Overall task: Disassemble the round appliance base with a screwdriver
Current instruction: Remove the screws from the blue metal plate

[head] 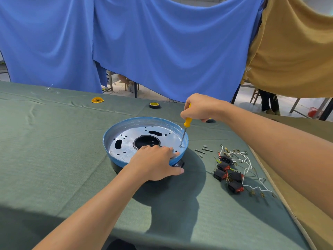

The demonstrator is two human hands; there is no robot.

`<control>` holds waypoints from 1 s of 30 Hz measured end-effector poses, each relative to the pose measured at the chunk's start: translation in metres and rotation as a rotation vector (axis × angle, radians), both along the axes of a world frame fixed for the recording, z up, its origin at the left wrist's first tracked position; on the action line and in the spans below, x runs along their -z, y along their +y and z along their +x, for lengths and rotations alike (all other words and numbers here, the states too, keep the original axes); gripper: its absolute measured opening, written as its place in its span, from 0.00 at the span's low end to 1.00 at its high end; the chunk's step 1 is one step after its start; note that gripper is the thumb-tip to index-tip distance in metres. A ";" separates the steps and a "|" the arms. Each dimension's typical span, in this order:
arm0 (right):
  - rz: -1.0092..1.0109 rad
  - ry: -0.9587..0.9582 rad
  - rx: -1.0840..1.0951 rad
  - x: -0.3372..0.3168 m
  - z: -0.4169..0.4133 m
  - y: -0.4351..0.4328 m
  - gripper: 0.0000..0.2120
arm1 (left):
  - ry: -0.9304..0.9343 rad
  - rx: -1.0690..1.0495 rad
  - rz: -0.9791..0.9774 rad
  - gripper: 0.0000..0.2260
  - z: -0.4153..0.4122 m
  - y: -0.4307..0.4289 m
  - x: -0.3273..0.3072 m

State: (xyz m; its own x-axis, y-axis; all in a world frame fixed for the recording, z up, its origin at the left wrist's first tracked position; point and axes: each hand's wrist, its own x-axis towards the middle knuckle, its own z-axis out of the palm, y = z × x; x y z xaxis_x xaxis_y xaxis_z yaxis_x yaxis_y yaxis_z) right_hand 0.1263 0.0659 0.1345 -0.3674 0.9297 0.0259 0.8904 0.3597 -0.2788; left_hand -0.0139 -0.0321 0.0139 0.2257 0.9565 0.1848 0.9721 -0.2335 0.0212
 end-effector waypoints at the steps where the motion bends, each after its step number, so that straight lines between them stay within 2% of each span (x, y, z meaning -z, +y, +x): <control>1: -0.004 0.007 0.004 0.000 0.000 0.001 0.11 | 0.003 -0.003 -0.004 0.31 0.000 0.000 0.000; 5: 0.086 -0.042 0.025 0.003 0.001 0.002 0.20 | 0.009 -0.003 0.005 0.31 0.000 0.001 0.000; 9: 0.044 -0.009 -0.001 0.002 0.001 0.002 0.10 | 0.010 0.001 0.007 0.30 -0.001 0.000 0.000; 12: 0.014 -0.002 -0.010 0.001 0.001 0.001 0.12 | 0.014 0.004 0.011 0.29 0.000 0.001 0.000; 16: 0.086 -0.054 -0.001 0.003 0.001 0.002 0.20 | 0.011 0.000 0.015 0.30 -0.001 0.001 0.000; 19: 0.039 -0.033 -0.018 0.002 0.000 0.001 0.11 | 0.004 -0.006 0.017 0.29 0.000 0.000 0.001; 25: -0.018 -0.030 -0.050 0.000 -0.006 -0.003 0.08 | 0.006 -0.007 0.009 0.31 -0.001 0.000 0.000; 30: 0.078 -0.081 -0.007 -0.002 -0.005 -0.001 0.18 | 0.001 -0.009 0.010 0.29 0.000 0.000 0.000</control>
